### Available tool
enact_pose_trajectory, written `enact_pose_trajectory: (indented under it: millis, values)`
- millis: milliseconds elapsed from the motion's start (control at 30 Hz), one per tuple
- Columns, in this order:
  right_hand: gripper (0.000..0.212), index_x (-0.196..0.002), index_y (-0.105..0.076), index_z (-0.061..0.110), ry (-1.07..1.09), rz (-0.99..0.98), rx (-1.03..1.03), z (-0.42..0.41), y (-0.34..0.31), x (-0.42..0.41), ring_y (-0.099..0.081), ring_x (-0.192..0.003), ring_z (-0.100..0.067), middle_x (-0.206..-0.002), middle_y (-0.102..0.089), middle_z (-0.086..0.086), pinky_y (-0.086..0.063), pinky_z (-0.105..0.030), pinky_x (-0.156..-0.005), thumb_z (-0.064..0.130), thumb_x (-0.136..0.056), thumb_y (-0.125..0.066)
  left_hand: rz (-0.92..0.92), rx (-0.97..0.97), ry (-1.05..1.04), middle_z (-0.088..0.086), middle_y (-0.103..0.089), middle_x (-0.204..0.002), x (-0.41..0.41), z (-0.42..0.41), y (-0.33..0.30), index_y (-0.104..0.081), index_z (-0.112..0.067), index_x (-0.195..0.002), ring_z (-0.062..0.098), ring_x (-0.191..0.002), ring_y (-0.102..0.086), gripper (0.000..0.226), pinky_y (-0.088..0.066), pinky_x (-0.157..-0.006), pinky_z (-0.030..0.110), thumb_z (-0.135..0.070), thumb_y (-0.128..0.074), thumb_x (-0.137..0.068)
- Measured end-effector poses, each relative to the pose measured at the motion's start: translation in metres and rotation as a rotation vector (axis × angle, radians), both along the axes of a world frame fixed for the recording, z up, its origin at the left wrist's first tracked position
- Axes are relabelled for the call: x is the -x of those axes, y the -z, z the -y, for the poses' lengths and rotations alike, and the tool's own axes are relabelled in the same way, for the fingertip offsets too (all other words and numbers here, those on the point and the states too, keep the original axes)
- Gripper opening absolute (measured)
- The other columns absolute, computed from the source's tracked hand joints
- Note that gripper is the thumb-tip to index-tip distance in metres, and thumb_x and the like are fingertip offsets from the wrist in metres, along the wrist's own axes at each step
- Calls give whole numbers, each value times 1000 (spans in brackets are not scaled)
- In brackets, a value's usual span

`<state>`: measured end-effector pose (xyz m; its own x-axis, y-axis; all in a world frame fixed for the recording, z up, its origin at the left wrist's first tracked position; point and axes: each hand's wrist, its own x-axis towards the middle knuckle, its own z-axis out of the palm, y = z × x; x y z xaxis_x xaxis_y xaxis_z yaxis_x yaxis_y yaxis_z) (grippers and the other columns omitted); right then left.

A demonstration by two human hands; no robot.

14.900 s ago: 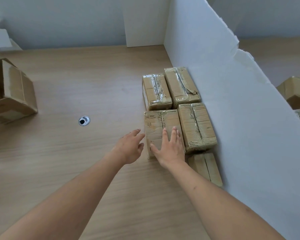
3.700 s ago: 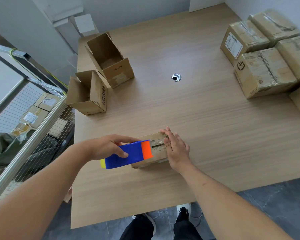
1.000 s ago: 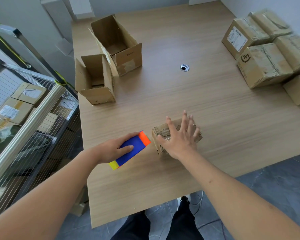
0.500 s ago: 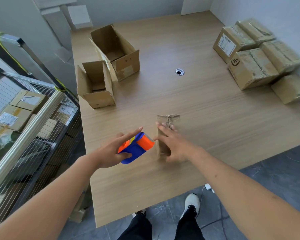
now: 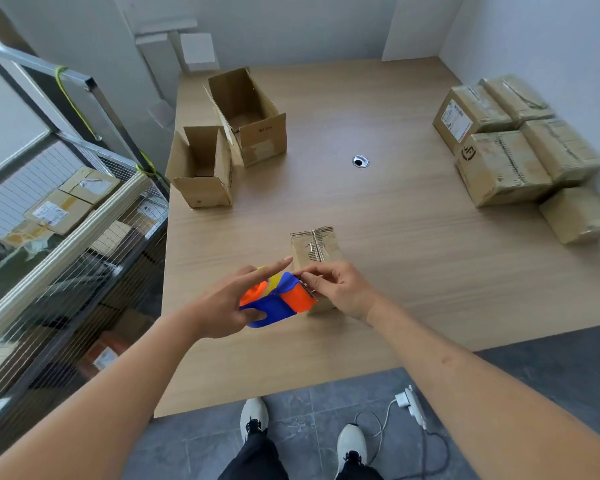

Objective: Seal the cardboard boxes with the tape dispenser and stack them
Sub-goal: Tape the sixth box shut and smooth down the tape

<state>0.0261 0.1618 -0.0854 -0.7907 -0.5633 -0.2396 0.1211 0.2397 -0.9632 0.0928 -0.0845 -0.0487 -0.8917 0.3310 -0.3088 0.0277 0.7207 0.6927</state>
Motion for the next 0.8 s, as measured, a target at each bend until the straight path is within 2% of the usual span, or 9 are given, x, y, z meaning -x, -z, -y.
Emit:
enact_pose_trajectory:
  millis: [100, 167, 233, 300, 433, 533, 600, 700, 800]
  values:
    - [13, -104, -77, 13, 62, -7, 27, -18, -5, -8, -69, -84, -14, -91, -77, -4, -59, -36, -82, 15, -98, -67, -31, 4, -2, -6, -53, -129, -11, -21, -10, -13, -68, -150, 21, -117, -51, 105, -44, -103, 48, -6, -72, -88]
    - [21, -102, -79, 11, 86, 22, 63, -30, -11, -14, -70, -83, -17, -89, -77, -5, -61, -40, -82, 27, -92, -71, -37, 4, -5, -7, -53, -131, -19, -35, -16, -13, -68, -149, 20, -119, -50, 105, -44, -104, 48, -7, -72, -88]
    - [29, -103, -79, 11, 82, 63, 99, -43, -16, -17, -70, -83, -16, -88, -77, -4, -61, -37, -79, 34, -87, -70, -46, 4, -12, -7, -53, -131, -26, -46, -20, -14, -68, -149, 19, -120, -50, 105, -44, -104, 49, -6, -72, -87]
    - [29, -101, -79, 9, 72, 64, 133, -55, -17, -22, -69, -81, -16, -89, -76, -11, -58, -31, -75, 31, -84, -74, -59, 10, -19, -8, -53, -130, -32, -56, -24, -14, -68, -149, 19, -119, -51, 106, -44, -104, 49, -5, -73, -87]
    - [33, -100, -78, 5, 86, 74, 150, -72, -17, -30, -68, -80, -22, -97, -73, -27, -58, -36, -78, 29, -78, -80, -76, 48, -12, -10, -53, -128, -44, -72, -32, -13, -69, -149, 19, -116, -51, 106, -46, -101, 49, -6, -73, -87]
    - [37, -105, -76, 1, 65, 93, 132, -77, -22, -32, -68, -83, -23, -98, -74, -24, -58, -40, -82, 29, -81, -78, -79, 73, -13, -10, -53, -127, -49, -80, -39, -12, -69, -149, 19, -116, -50, 106, -45, -100, 49, -8, -73, -87]
    - [30, -105, -75, 1, 50, 87, 112, -79, -27, -33, -67, -84, -21, -94, -75, -16, -58, -39, -83, 25, -87, -76, -79, 86, -12, -9, -54, -128, -51, -83, -44, -12, -70, -148, 20, -116, -51, 106, -46, -100, 50, -8, -73, -88]
    - [15, -103, -73, 0, 35, 70, 90, -81, -34, -34, -65, -80, -18, -89, -72, -11, -58, -30, -75, 12, -96, -68, -82, 91, -14, -7, -54, -130, -54, -87, -51, -12, -71, -148, 21, -118, -51, 105, -46, -100, 50, -8, -73, -88]
    - [16, -103, -69, -7, 9, 70, 71, -80, -47, -36, -65, -71, -13, -82, -69, -9, -56, -23, -66, 7, -99, -63, -93, 111, -11, -7, -53, -130, -55, -88, -58, -11, -72, -147, 21, -118, -51, 105, -47, -100, 49, -7, -71, -89]
